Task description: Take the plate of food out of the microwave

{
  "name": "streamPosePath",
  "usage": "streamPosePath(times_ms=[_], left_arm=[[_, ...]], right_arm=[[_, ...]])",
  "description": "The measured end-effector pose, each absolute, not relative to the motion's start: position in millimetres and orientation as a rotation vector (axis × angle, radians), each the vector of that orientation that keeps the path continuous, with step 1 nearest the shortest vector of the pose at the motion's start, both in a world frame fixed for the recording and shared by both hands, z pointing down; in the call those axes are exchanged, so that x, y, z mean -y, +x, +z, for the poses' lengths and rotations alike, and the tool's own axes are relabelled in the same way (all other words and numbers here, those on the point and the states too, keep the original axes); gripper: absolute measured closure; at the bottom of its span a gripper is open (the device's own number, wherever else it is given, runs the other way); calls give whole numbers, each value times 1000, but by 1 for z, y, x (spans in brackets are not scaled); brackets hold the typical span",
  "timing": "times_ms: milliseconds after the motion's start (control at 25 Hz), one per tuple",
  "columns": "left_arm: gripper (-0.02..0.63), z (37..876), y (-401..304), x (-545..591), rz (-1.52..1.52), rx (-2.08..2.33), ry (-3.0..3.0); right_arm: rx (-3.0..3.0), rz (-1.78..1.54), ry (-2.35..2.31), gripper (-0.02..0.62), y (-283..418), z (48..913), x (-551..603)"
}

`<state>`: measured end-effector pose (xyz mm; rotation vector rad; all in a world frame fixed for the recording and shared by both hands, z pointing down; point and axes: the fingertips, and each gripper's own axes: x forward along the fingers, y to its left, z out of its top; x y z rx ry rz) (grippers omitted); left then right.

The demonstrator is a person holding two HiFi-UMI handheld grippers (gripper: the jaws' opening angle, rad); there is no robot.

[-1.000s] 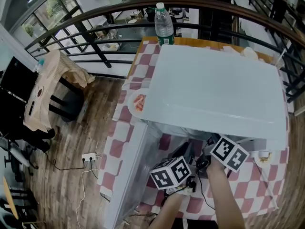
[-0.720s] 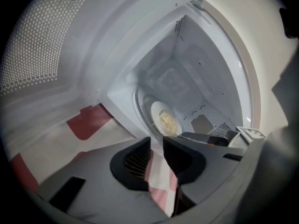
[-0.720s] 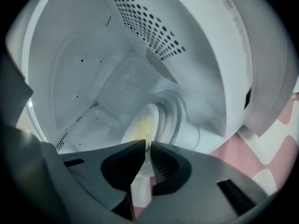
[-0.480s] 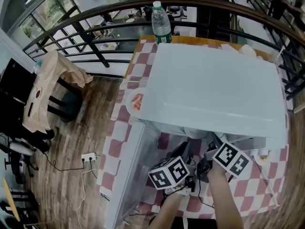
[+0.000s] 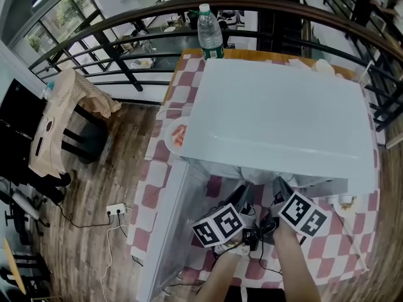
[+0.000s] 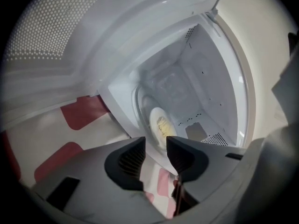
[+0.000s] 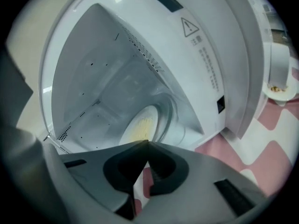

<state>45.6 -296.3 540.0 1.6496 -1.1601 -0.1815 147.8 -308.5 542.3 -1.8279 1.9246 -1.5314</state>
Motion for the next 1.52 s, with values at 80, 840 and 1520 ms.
streamPosePath(times_ms=[80, 840, 1520], left_arm=[[465, 539, 47, 299, -190, 1150, 1652], [439, 555, 50, 315, -201, 1121, 1557], [403, 564, 49, 317, -193, 1140, 1496]], right_arm=[[-1917, -1534, -1808, 586, 148, 542, 307], [-1865, -1552, -1780, 565, 156, 547, 302], [-1890, -1577, -1756, 565, 151, 552, 299]])
